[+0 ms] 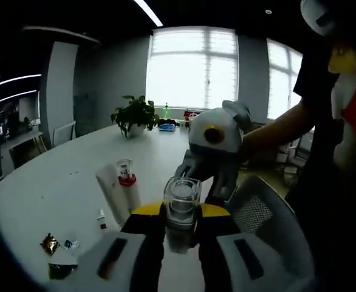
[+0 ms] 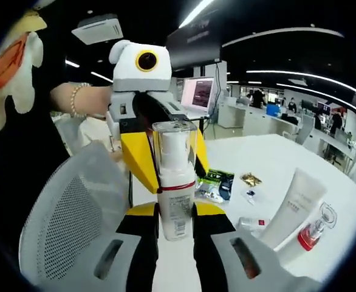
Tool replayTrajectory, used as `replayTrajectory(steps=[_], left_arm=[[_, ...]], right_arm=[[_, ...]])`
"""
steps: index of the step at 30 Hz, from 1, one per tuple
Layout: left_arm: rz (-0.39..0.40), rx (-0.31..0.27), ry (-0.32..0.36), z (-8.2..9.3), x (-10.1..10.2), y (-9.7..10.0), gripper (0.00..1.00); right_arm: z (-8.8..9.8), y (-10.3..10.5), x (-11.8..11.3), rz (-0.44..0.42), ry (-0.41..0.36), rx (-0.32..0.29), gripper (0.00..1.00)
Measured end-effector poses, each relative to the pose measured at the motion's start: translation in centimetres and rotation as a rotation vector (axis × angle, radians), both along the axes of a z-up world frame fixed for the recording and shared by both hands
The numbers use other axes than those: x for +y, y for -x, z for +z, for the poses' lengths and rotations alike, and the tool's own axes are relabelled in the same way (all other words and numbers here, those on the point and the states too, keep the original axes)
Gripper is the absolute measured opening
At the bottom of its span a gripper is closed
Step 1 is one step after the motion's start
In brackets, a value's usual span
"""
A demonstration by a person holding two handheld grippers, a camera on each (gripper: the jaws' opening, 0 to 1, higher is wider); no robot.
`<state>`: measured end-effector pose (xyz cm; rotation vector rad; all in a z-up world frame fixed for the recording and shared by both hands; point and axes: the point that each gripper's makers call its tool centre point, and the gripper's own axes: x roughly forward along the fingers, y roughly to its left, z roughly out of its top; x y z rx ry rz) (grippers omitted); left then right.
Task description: Arrange the skincare products in the storage area until every visible bottle or jar stands upright without overlapping.
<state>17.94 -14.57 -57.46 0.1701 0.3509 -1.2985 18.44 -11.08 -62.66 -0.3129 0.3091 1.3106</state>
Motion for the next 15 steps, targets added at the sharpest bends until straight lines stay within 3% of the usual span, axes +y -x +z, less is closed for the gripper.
replayTrajectory(steps=[15], left_arm=[[0.033, 0.048, -0.085, -6.6, -0.3, -1.1, 0.15]], right_arm=[[-6.6, -1.2, -0.8, -0.034, 0.06, 0.052, 0.21]])
